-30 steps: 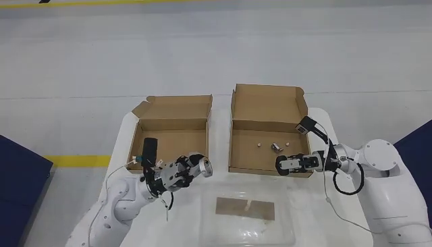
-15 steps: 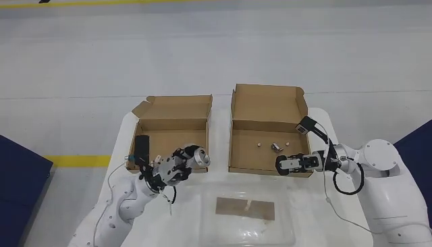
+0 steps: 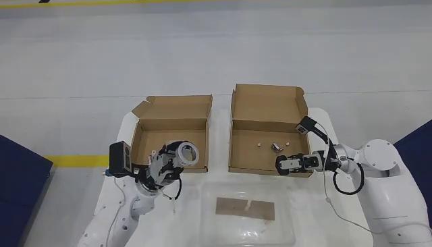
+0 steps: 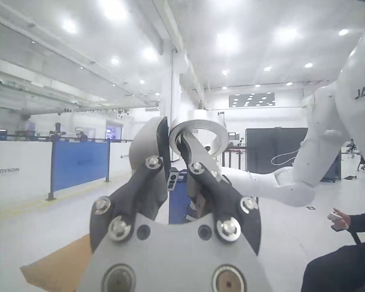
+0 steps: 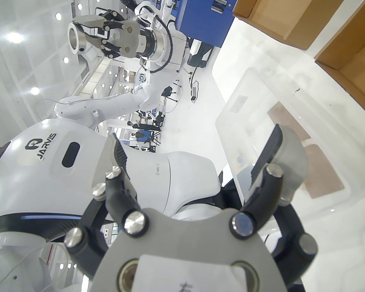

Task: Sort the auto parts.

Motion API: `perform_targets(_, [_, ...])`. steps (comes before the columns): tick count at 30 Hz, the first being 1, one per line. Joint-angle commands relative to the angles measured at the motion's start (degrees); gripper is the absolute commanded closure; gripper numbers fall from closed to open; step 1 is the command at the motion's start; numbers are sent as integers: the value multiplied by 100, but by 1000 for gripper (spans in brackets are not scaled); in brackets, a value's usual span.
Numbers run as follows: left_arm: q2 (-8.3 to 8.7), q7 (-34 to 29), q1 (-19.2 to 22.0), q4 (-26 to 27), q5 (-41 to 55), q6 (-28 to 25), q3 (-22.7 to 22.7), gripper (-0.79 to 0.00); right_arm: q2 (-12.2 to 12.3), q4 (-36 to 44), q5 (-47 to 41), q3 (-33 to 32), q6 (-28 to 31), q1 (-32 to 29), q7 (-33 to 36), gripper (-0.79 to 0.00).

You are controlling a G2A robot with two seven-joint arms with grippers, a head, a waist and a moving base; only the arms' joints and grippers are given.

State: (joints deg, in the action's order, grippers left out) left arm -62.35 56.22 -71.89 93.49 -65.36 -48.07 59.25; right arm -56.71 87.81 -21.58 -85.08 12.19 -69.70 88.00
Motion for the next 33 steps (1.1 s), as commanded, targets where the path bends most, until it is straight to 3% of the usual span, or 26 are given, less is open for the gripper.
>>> perform_targets(1, [1, -7, -2, -10, 5, -7, 0, 0, 0, 0, -2, 0, 1, 0, 0, -785])
perform_targets(12, [-56, -266, 15, 171, 281, 224, -30, 0, 0, 0, -2, 0, 1, 0, 0, -785])
perform_targets(33, [-623, -155, 826, -473, 637, 227, -1124, 0, 0, 0, -2, 0, 1, 0, 0, -785])
